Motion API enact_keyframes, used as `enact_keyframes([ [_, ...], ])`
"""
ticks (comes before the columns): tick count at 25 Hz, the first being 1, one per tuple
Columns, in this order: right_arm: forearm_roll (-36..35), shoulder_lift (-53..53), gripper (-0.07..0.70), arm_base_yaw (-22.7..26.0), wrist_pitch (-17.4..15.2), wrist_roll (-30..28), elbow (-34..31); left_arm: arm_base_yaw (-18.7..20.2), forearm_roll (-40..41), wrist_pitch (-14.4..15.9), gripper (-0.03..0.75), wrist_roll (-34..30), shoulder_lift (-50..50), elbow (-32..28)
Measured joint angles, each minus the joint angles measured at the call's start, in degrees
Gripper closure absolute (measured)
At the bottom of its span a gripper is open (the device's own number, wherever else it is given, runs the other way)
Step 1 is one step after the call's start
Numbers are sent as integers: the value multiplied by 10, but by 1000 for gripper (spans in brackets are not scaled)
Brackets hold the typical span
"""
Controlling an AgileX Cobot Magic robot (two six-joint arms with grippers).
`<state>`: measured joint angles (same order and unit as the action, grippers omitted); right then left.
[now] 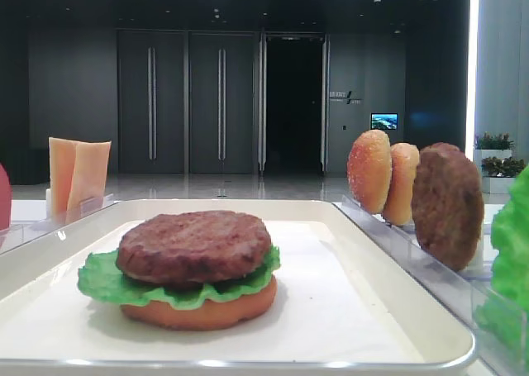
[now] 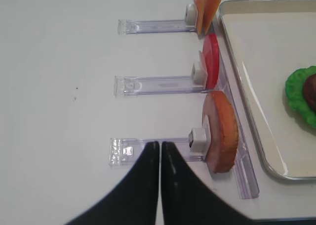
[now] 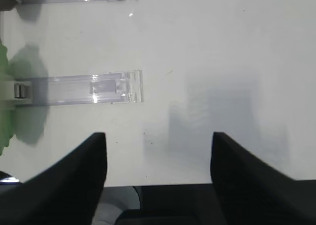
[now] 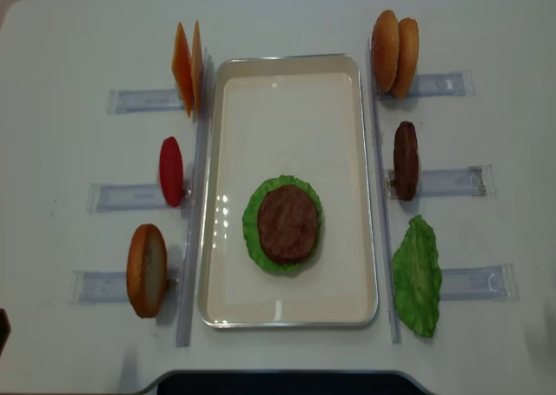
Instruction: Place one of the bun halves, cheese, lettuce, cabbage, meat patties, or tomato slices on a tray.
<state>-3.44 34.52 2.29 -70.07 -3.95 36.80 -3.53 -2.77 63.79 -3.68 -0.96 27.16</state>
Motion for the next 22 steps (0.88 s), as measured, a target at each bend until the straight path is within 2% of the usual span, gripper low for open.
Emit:
enact_keyframes([
  [8,0,-143,171,0,4,-1,-15,0,0,0,715,0,0,0],
  [22,-11,-320,171,0,41,-15,-79,0,0,0,715,0,0,0],
])
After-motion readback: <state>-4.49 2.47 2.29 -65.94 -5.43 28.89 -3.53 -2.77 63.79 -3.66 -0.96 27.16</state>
